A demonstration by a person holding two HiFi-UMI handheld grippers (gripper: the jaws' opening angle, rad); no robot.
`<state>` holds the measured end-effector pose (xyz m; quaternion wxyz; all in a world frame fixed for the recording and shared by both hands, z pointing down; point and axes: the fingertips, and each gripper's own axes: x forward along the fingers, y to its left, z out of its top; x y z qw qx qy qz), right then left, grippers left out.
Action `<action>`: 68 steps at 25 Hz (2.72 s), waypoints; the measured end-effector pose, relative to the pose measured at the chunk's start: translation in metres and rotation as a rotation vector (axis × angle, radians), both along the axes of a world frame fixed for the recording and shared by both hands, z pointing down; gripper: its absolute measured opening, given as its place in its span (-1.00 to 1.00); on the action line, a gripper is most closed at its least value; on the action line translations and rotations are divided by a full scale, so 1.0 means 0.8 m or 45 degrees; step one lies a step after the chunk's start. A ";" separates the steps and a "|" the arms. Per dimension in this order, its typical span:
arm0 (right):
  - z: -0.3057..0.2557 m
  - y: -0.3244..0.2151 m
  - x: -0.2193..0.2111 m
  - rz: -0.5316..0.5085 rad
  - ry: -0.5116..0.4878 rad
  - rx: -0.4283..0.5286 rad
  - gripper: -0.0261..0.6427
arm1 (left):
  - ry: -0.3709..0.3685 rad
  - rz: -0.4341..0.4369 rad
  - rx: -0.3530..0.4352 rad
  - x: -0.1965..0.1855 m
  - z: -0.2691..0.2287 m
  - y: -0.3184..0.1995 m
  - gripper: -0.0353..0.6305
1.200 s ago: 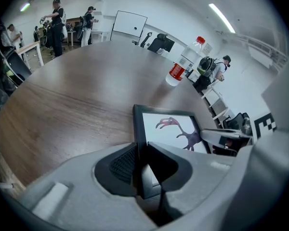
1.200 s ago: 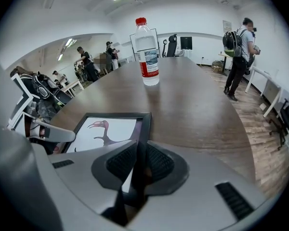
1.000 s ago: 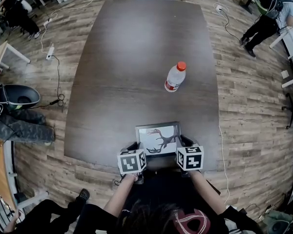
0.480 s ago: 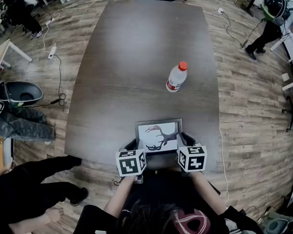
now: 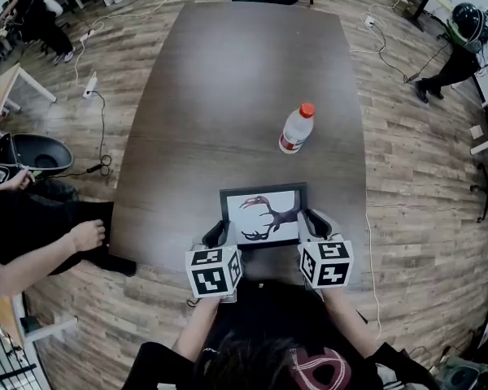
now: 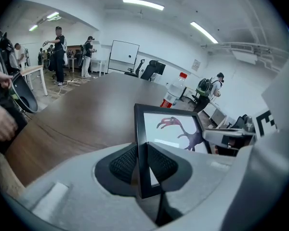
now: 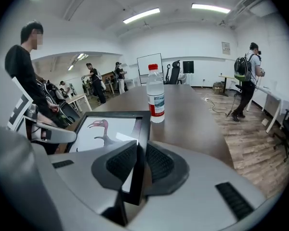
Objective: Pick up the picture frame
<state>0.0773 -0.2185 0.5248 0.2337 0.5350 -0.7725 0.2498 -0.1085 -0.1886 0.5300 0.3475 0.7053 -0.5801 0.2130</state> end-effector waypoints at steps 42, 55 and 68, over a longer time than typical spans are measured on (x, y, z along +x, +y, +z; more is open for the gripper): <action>-0.166 0.006 0.001 0.069 0.013 0.487 -0.70 | -0.079 0.088 0.560 0.001 -0.159 -0.012 -0.67; -0.166 0.006 -0.011 0.054 -0.002 0.494 -0.70 | -0.126 0.083 0.594 -0.010 -0.166 -0.009 -0.66; -0.165 0.001 -0.001 0.067 0.019 0.500 -0.70 | -0.138 0.106 0.605 0.000 -0.167 -0.019 -0.66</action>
